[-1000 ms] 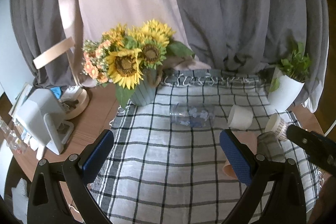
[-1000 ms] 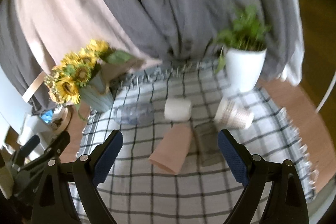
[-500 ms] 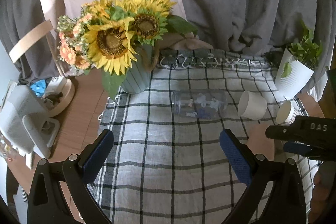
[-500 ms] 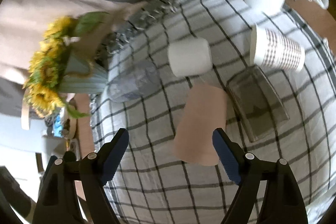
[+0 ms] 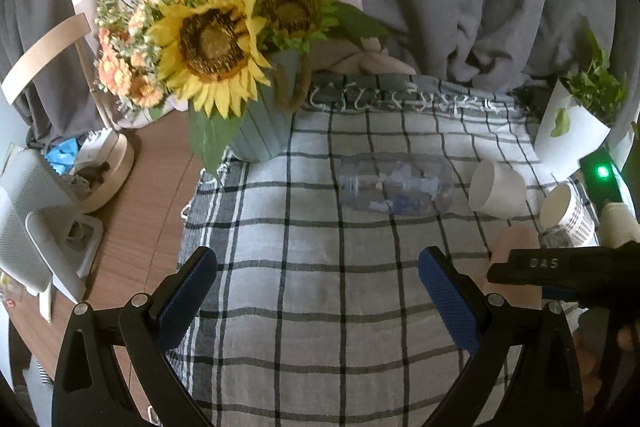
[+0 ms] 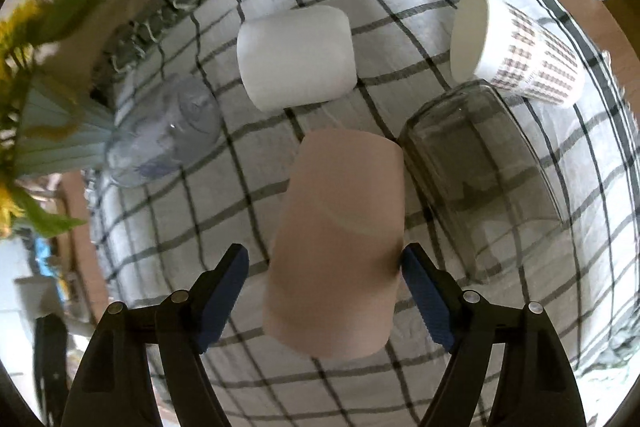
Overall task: Flip cup upside down
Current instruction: 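Reach the right gripper to the pink cup and close on it, then lift the pink cup with the right gripper and rotate it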
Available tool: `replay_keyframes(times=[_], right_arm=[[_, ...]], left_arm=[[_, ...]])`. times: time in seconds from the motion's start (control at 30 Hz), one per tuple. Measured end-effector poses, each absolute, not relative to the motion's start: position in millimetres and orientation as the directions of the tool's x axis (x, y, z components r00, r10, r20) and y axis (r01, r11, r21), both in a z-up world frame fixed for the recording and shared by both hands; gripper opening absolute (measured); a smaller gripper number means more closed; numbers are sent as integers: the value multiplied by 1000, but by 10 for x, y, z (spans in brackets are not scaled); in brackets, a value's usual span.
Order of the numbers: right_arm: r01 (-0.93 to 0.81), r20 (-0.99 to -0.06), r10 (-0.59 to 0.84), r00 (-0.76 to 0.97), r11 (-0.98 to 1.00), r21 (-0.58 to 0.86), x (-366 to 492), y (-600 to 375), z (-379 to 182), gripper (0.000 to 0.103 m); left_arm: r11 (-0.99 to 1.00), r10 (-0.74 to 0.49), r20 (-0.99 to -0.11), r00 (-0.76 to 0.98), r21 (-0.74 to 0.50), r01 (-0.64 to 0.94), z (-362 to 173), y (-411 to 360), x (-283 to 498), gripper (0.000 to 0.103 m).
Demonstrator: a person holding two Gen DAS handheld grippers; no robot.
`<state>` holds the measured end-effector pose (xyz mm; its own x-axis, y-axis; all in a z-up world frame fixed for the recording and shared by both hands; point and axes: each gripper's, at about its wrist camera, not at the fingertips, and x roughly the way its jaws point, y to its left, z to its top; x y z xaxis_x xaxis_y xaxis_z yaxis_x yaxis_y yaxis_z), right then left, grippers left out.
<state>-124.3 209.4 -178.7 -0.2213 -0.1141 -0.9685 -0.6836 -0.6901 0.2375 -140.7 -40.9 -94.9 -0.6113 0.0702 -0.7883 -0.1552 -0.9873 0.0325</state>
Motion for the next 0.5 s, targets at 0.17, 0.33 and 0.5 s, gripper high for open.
replay_keyframes(times=[0.17,0.33,0.5], right_arm=[[-670,-981,-110,-161,-718,190,-1307,2026,-1966,77],[-642,-977,-75,-198,-743,187,-1247,1992,-1951,75],[-568,-959,-29,-283,-800,192,-1092,1837,-1727,73]], left_arm=[[-987,59,-805,-591,41,-154,-1055,-410,-1406,103],[-985,40,-816,-577,63,-158,-1133,-422,-1367,103],[-989,34,-835,-549,53,-142,-1202,-512,-1283,103]])
